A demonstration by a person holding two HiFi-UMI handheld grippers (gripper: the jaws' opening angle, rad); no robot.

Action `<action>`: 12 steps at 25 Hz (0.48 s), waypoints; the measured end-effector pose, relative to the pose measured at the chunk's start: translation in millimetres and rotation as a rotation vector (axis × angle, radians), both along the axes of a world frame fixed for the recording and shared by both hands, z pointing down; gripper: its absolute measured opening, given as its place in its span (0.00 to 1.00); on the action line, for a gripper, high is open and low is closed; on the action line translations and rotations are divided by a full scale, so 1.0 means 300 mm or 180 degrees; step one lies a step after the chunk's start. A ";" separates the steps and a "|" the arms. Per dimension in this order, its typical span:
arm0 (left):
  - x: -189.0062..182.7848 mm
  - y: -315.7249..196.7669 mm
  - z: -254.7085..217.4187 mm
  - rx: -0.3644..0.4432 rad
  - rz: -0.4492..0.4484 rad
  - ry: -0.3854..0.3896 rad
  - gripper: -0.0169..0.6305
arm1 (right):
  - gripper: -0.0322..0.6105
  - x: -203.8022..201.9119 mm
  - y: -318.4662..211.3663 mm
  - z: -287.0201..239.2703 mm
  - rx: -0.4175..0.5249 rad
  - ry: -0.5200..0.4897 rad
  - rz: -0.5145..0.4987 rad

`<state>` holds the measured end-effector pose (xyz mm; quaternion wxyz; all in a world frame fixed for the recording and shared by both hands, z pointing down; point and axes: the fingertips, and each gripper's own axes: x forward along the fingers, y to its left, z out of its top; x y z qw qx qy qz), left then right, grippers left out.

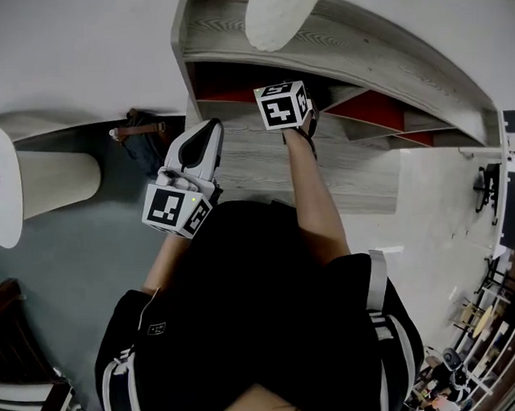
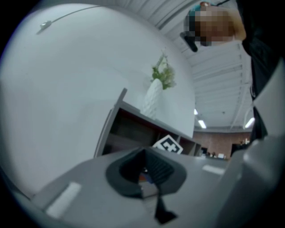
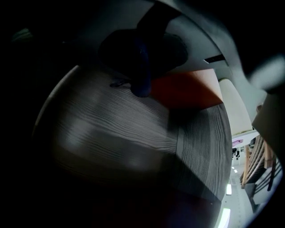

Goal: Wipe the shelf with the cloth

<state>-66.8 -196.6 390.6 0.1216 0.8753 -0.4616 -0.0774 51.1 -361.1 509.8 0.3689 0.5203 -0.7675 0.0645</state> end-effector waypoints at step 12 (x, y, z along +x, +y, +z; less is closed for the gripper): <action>-0.103 0.006 0.001 -0.0017 -0.0373 -0.0012 0.03 | 0.14 -0.236 -0.034 0.001 0.0013 0.0067 -0.0587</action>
